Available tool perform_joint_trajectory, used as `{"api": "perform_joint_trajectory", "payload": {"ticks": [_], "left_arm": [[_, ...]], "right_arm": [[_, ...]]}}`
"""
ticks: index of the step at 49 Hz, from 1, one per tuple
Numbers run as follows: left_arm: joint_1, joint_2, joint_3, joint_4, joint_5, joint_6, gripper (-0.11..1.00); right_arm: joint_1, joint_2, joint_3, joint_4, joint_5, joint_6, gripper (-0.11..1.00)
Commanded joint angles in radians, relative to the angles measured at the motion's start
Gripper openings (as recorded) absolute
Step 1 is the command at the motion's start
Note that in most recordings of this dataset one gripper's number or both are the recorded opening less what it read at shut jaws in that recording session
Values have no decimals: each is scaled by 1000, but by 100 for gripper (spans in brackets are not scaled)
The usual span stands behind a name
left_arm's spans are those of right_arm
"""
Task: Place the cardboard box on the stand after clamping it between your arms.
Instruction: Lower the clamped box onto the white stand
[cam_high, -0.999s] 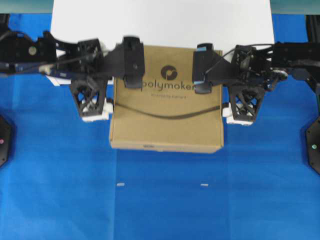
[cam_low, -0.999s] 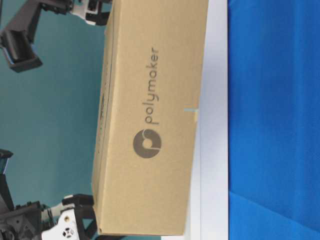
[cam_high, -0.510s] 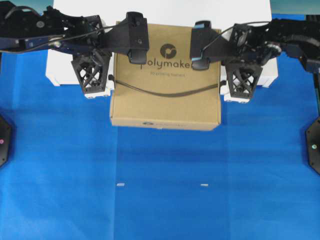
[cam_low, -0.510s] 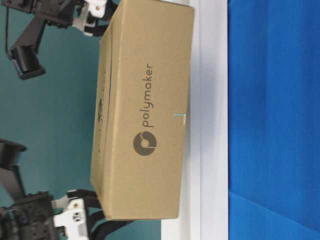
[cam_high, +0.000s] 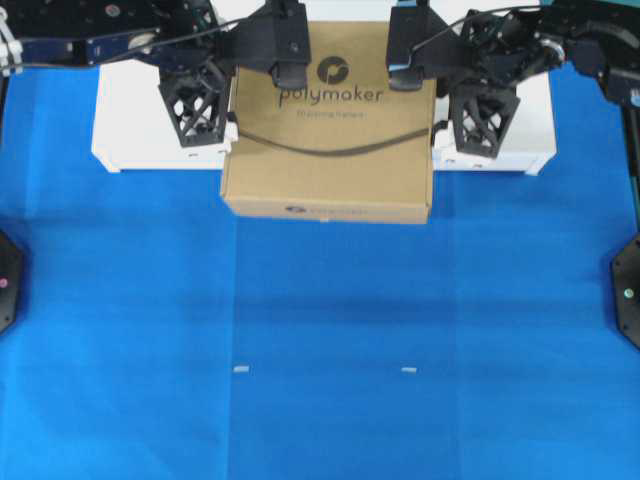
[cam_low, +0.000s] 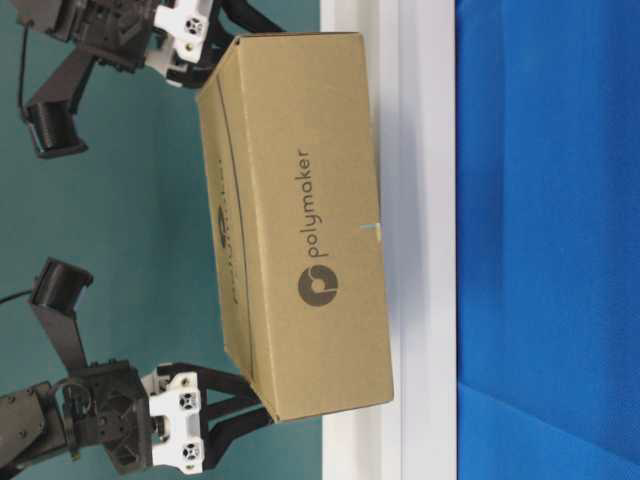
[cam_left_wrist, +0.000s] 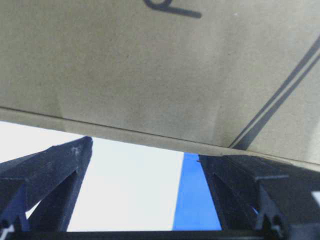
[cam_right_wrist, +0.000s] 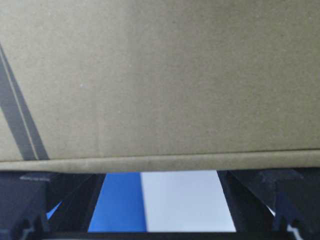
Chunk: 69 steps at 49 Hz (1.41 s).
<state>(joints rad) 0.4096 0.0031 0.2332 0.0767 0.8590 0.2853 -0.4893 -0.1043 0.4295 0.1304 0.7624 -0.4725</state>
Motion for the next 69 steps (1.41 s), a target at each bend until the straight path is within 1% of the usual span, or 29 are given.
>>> {"api": "perform_joint_trajectory", "payload": {"ticks": [1, 5, 12, 17, 21, 24, 29, 34, 43, 51, 62, 69], "left_arm": [[-29, 0, -150, -21, -67, -18, 84], [-15, 8, -163, -21, -67, -8, 84], [20, 15, -179, -21, -69, 15, 84], [40, 25, -190, -21, -71, 34, 84], [54, 31, -196, -21, -71, 41, 84], [63, 35, -199, -21, -72, 44, 84], [80, 49, -201, -21, -89, 44, 84], [97, 60, -202, -21, -115, 44, 84], [120, 74, -222, -21, -133, 46, 84], [123, 81, -227, -21, -135, 48, 84], [129, 106, -216, -21, -179, 71, 84], [132, 133, -218, -21, -201, 74, 84]], "right_arm": [[18, 5, -130, 109, -143, -8, 98], [-5, 18, -138, 147, -146, -61, 98], [-55, 51, -170, 239, -140, -166, 98], [-87, 78, -195, 295, -129, -233, 98], [-110, 97, -221, 333, -107, -276, 98], [-129, 109, -238, 347, -89, -301, 98], [-158, 132, -276, 357, -63, -331, 98], [-173, 158, -305, 362, -41, -348, 98], [-183, 196, -334, 370, -29, -368, 98], [-187, 202, -322, 371, -17, -374, 98], [-202, 209, -276, 371, -25, -380, 98], [-207, 229, -261, 371, -25, -422, 98]]}}
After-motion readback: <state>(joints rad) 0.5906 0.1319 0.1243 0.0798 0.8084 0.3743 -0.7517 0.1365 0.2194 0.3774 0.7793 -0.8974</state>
